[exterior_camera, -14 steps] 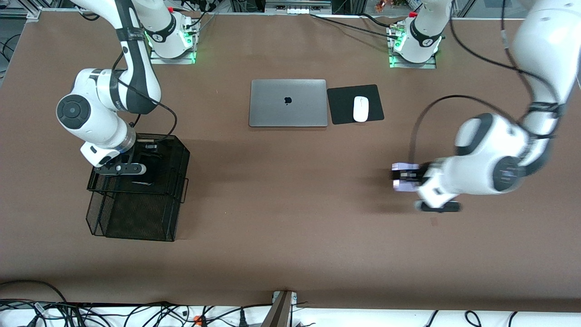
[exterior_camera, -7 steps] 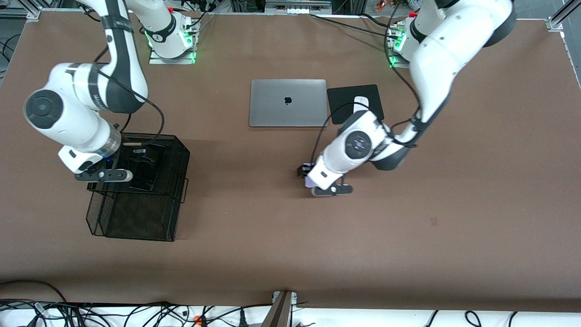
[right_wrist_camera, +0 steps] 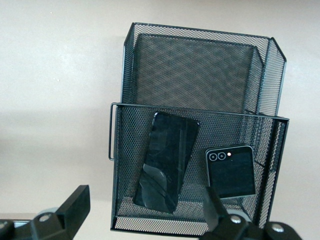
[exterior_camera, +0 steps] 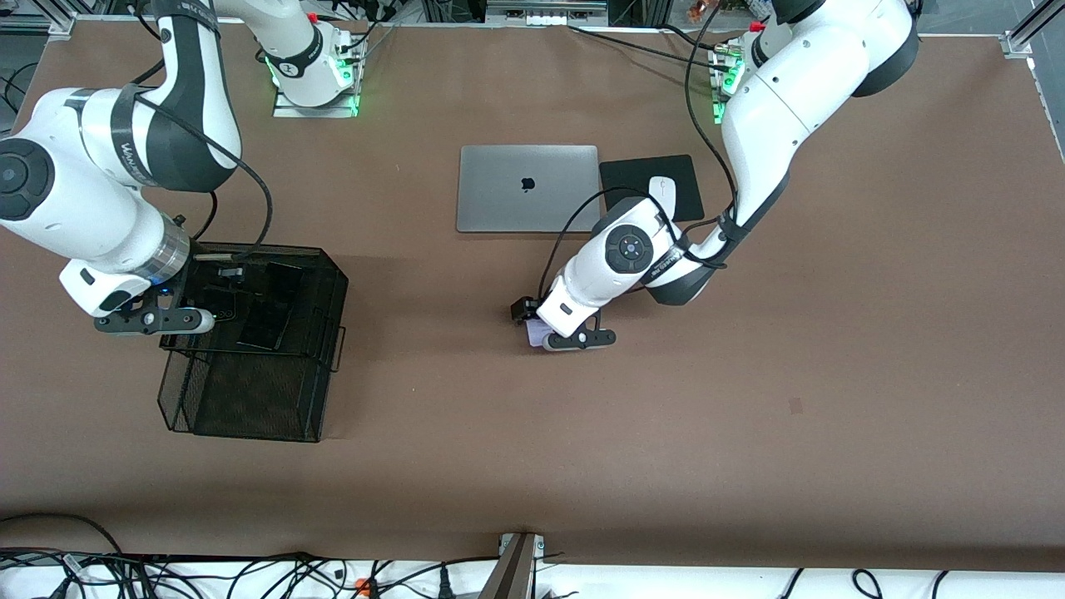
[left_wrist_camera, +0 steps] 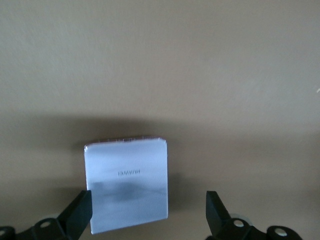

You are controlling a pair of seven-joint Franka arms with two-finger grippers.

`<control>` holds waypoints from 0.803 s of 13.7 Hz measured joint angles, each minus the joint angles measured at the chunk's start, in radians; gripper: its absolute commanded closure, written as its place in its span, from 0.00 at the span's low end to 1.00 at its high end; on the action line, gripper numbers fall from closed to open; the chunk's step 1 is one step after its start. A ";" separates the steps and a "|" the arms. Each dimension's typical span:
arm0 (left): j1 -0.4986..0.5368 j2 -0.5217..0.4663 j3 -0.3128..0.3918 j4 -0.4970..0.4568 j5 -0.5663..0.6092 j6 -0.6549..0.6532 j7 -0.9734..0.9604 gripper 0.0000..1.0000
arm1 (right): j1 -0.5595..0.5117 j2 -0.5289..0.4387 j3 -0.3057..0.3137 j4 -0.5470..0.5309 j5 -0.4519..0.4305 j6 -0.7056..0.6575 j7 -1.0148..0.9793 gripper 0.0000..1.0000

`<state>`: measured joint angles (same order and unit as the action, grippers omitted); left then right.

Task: Place phones with both arms
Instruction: 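Set the white phone down with the left gripper while the right gripper returns, then grasp the white phone with the right gripper while the left gripper withdraws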

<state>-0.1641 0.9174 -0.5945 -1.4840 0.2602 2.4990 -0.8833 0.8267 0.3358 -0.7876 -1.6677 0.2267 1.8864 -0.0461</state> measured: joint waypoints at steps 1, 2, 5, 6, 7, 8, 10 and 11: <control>0.019 -0.020 0.002 0.012 0.000 -0.049 0.000 0.00 | 0.002 0.004 0.005 0.000 0.000 -0.002 0.000 0.00; 0.044 -0.049 0.002 0.025 0.000 -0.132 0.001 0.00 | 0.005 0.014 0.013 0.003 0.001 -0.003 0.000 0.00; 0.134 -0.178 0.004 0.043 0.018 -0.397 0.026 0.00 | 0.020 0.086 0.081 0.048 0.009 -0.001 0.053 0.00; 0.157 -0.219 0.004 0.043 0.045 -0.476 0.060 0.00 | 0.024 0.117 0.120 0.074 0.015 0.000 0.107 0.00; 0.176 -0.256 0.004 0.043 0.075 -0.548 0.108 0.00 | 0.027 0.149 0.168 0.104 0.019 0.004 0.175 0.00; 0.195 -0.287 0.005 0.042 0.094 -0.610 0.167 0.00 | 0.029 0.183 0.224 0.139 0.020 0.012 0.252 0.00; 0.239 -0.337 0.012 0.041 0.101 -0.683 0.313 0.00 | 0.037 0.259 0.327 0.230 0.020 0.038 0.397 0.00; 0.255 -0.366 0.034 0.041 0.101 -0.696 0.393 0.00 | 0.046 0.305 0.370 0.284 0.020 0.049 0.466 0.00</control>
<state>0.0905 0.5511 -0.5608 -1.4433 0.3610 1.8029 -0.4899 0.8727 0.6406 -0.4179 -1.3839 0.2471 1.9358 0.4199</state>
